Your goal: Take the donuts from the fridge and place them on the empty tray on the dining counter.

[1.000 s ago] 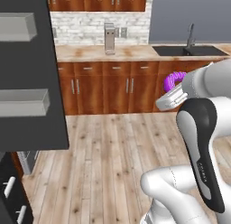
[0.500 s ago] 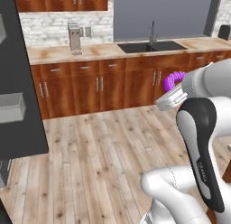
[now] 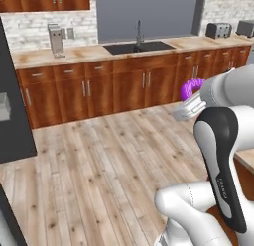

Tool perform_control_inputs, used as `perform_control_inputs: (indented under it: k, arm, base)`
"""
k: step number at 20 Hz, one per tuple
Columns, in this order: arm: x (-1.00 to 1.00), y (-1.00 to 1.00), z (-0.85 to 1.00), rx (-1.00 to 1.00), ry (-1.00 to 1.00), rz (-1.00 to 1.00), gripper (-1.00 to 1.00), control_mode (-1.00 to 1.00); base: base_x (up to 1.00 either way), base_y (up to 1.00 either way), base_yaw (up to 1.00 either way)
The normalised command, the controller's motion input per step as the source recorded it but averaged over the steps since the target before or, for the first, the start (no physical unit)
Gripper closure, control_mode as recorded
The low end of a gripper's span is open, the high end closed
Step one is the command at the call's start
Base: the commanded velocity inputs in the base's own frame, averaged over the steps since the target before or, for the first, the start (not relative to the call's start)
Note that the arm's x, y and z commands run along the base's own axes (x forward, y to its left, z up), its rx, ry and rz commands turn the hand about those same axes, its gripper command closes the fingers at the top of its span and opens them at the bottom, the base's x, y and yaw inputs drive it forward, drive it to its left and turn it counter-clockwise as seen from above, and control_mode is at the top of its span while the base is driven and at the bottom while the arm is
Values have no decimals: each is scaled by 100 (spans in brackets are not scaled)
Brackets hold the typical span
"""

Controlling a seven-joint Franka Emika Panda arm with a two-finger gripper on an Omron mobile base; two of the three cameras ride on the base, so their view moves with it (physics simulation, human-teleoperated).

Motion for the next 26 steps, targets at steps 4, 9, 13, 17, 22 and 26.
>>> perform_control_inputs:
  k: [4,9,13,17,22,26]
  arm:
    - [0,0,0,0,0,0,100,100]
    - [0,0,0,0,0,0,100,100]
    - [0,0,0,0,0,0,100,100]
    - [0,0,0,0,0,0,100,100]
    - [0,0,0,0,0,0,100,100]
    - [0,0,0,0,0,0,100,100]
  base:
    - [-74,0,-11]
    - [-84,0,-8]
    - [-86,-11,-6]
    - [-93,-30,-8]
    - [-66,-48,-11]
    - [-47,-49,-10]
